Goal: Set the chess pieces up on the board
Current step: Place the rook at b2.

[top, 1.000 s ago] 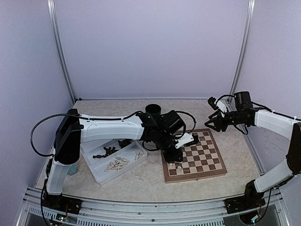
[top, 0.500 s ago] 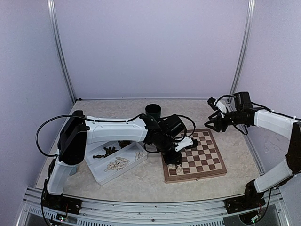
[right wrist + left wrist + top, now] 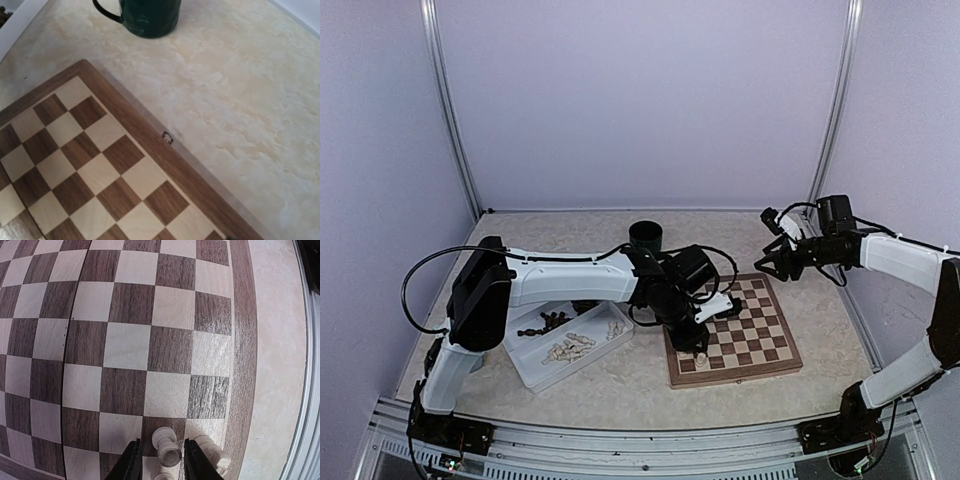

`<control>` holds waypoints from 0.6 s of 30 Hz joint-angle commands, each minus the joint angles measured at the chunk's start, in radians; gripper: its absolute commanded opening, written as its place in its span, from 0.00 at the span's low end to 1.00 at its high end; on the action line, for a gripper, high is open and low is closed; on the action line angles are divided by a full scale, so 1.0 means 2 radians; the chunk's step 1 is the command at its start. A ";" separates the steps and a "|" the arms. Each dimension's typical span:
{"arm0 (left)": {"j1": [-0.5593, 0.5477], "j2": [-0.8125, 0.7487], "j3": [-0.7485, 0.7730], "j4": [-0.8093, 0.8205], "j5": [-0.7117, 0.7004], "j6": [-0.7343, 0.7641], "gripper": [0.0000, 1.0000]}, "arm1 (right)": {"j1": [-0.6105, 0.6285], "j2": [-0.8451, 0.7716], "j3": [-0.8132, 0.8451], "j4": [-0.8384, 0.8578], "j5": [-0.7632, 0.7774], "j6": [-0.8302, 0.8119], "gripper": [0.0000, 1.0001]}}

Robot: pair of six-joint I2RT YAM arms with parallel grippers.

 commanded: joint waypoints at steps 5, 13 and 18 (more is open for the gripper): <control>-0.001 -0.016 0.003 0.009 -0.018 0.010 0.37 | -0.001 0.007 -0.002 0.000 -0.004 0.000 0.56; 0.031 -0.118 -0.066 0.065 -0.078 -0.009 0.48 | -0.001 0.013 0.000 -0.001 -0.008 0.002 0.56; 0.065 -0.202 -0.167 0.063 -0.131 -0.049 0.49 | 0.000 0.016 0.003 -0.006 -0.015 -0.006 0.54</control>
